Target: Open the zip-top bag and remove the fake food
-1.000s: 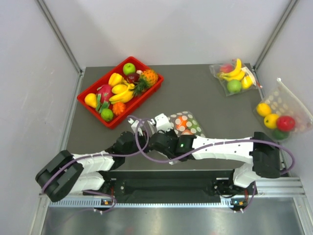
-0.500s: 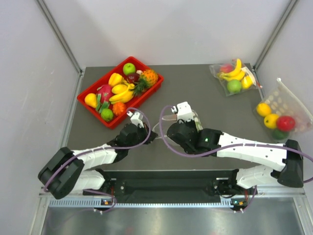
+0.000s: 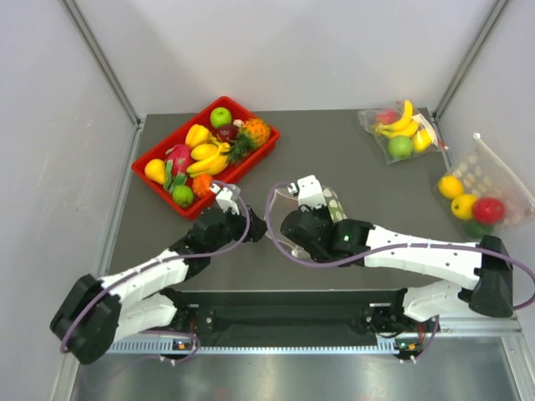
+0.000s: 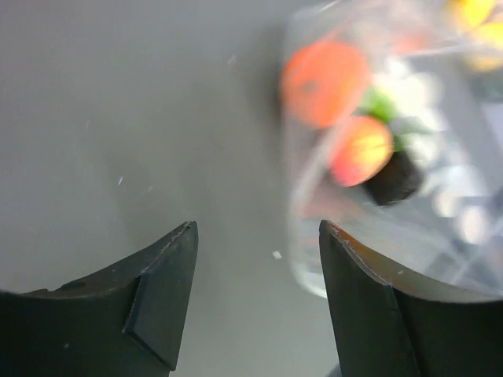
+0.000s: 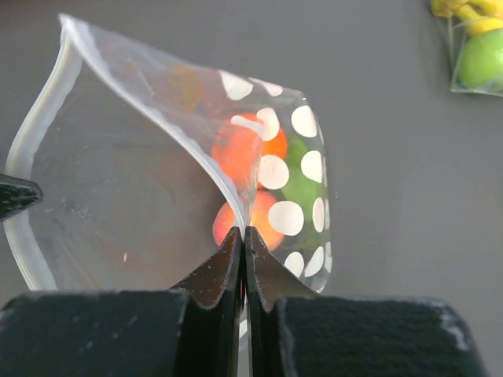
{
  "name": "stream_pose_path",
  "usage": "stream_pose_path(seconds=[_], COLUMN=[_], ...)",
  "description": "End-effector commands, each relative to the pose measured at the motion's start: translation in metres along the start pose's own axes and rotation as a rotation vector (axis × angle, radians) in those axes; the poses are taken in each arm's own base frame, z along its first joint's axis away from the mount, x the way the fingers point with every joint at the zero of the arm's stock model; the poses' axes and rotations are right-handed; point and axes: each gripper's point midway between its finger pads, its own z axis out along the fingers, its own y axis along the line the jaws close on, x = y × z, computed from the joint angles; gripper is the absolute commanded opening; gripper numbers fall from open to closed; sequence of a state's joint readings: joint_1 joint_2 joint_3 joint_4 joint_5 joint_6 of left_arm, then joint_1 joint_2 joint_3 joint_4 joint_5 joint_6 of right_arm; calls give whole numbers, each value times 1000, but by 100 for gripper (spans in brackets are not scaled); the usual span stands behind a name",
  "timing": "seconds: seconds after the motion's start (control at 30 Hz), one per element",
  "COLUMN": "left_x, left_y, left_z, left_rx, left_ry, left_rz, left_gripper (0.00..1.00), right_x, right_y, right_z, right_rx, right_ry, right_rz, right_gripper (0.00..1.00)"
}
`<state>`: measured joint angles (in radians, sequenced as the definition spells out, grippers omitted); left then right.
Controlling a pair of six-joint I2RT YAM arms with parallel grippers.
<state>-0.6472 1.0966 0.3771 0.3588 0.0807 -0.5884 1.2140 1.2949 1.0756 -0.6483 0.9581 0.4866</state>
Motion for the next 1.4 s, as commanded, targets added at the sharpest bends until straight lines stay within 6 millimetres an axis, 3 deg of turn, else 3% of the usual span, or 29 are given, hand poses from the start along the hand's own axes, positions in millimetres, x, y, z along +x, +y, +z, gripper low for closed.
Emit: stream_pose_path(seconds=[0.0,0.17,0.3,0.57,0.93,1.0,1.03,1.07,1.13,1.17,1.3,1.37], left_x=[-43,-61,-56,-26,-3,-4,-1,-2,1,2,11,15], left_y=[-33,-62,-75,-88,-71,-76,-76,-78,-78,-79,-78,-81], left_z=[-19,-53,-60,-33,16,20,23,25,29,31,38,39], left_rx=[94,204,259,292,207,229,229,232,230,230,227,239], left_ry=[-101,-168,-167,-87,-42,-60,-55,-66,-62,-64,-48,-45], left_rz=[120,110,81,122,143,149,150,151,151,153,160,162], left_gripper=[68,66,58,46,49,51,51,52,54,54,57,57], right_x=[-12,-4,-2,-2,-4,-5,-2,-2,0,0,4,21], right_y=[20,43,54,66,77,77,74,70,52,46,12,-3], right_z=[5,13,15,13,-3,-7,-6,-5,0,2,12,26], right_rx=[-49,-101,-129,-184,-306,-323,-309,-301,-274,-266,-235,-214], right_ry=[-17,7,14,18,16,15,18,18,26,28,20,54], right_rz=[33,22,23,49,107,131,132,141,172,187,258,277], right_gripper=[0,0,0,0,0,19,33,57,79,86,87,87])
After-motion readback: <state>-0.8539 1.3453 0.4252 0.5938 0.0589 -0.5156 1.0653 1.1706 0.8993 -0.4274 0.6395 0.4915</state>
